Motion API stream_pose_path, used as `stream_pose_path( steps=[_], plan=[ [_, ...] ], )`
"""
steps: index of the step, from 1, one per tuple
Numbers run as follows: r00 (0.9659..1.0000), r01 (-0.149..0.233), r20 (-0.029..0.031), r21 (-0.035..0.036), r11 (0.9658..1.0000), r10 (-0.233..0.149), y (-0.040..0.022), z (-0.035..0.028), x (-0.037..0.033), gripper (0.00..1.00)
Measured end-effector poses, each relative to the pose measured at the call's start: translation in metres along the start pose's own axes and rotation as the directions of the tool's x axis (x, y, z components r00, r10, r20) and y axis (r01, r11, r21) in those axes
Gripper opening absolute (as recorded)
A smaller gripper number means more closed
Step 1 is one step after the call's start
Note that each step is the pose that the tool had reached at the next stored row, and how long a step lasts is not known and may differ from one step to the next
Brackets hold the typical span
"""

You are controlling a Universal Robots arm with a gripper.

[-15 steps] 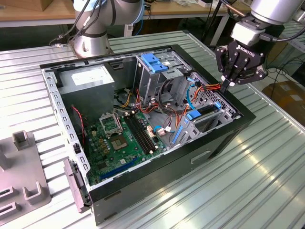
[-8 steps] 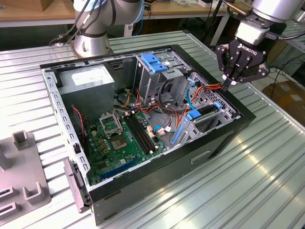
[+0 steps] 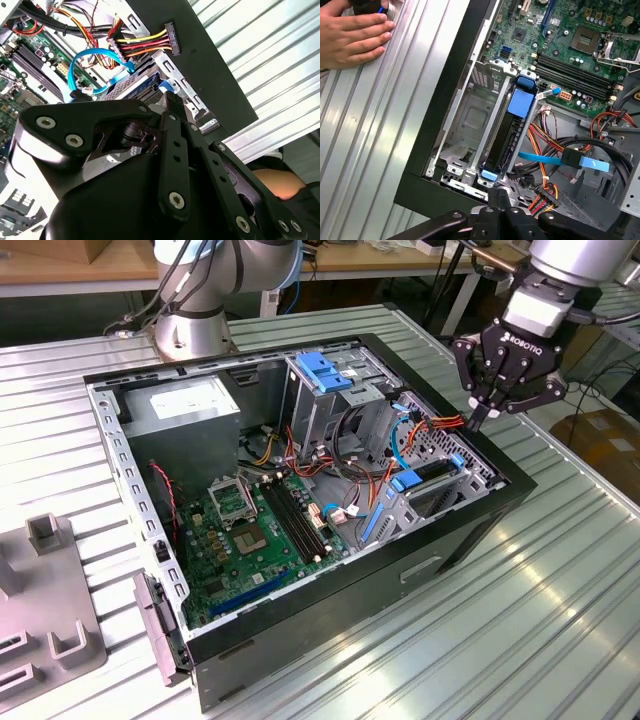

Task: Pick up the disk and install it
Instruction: 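Insert the first disk wire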

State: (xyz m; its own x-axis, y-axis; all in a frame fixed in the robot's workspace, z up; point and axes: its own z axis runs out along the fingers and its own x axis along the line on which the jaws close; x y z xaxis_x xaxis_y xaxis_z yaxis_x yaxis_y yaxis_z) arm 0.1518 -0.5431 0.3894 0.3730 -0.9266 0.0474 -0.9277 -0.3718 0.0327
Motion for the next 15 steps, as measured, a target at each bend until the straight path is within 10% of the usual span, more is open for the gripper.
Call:
stream_pose_path(
  steps=[7,11,15],
  plan=[
    [0.9916,0.129,-0.0046,0.0059,0.9916,-0.129,-0.0020,0.0001,0.0006,0.11],
    [0.9661,0.258,-0.0101,0.0111,0.9660,-0.258,-0.0021,0.0002,0.0006,0.11],
    [0.9604,0.279,-0.0119,0.0113,0.9603,-0.278,-0.0025,0.0001,0.0004,0.11]
  ],
)
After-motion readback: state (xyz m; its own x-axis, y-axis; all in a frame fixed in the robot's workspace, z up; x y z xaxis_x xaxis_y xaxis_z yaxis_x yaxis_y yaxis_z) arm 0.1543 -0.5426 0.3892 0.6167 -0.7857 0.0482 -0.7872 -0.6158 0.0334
